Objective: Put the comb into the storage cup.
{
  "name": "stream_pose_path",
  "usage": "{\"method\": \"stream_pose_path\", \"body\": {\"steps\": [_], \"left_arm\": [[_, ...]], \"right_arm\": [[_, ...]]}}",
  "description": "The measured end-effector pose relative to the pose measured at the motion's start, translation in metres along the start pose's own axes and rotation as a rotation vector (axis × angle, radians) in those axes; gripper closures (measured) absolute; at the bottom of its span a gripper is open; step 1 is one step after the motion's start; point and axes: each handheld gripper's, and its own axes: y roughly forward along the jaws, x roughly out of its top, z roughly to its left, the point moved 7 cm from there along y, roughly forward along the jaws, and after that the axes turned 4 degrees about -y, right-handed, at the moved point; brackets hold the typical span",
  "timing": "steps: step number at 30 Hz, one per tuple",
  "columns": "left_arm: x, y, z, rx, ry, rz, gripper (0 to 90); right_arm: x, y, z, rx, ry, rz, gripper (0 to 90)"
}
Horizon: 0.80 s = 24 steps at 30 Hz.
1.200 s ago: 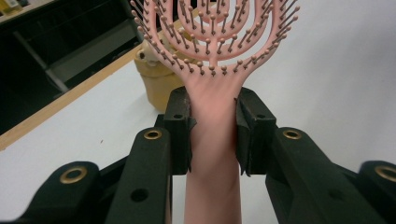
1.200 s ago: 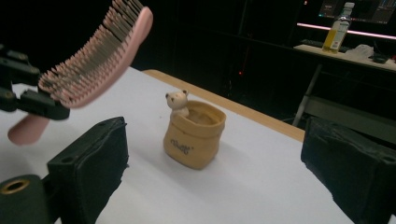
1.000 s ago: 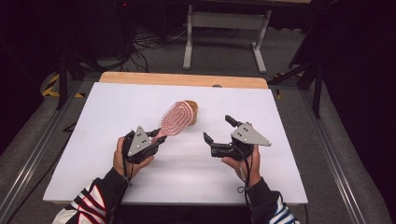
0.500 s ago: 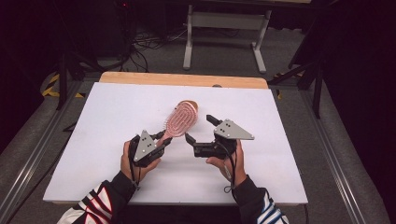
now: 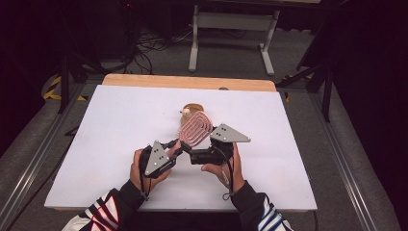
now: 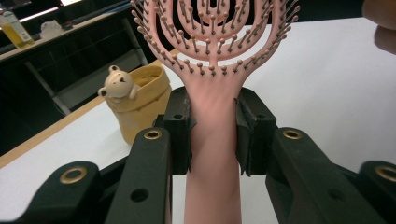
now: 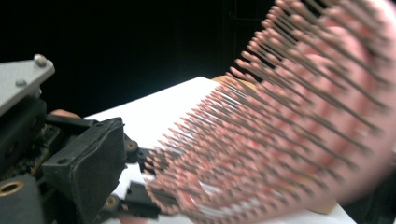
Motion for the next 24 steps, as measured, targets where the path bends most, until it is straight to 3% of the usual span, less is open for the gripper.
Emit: {"method": "stream_pose_path", "body": {"steps": [2, 7, 8, 13, 16, 24], "left_arm": [[0.0, 0.001, -0.002, -0.007, 0.013, 0.001, 70.1], [-0.003, 0.002, -0.006, -0.008, 0.018, 0.008, 70.1], [-0.003, 0.003, -0.007, -0.01, 0.021, 0.006, 70.1], [-0.005, 0.004, -0.008, -0.001, 0.044, 0.011, 70.1], [-0.005, 0.005, -0.009, 0.003, 0.047, 0.014, 70.1], [-0.005, 0.005, -0.011, 0.012, 0.064, 0.016, 70.1]], "right_arm": [[0.0, 0.0, 0.0, -0.007, -0.001, 0.0, 10.5], [-0.003, -0.004, -0.003, -0.019, 0.07, -0.03, 27.9], [-0.003, -0.005, -0.005, -0.039, 0.087, -0.036, 31.2], [-0.005, -0.009, -0.006, -0.03, 0.143, -0.07, 44.7], [-0.004, -0.011, -0.004, -0.021, 0.15, -0.083, 54.3], [-0.002, -0.016, 0.005, 0.008, 0.13, -0.094, 60.1]]}}
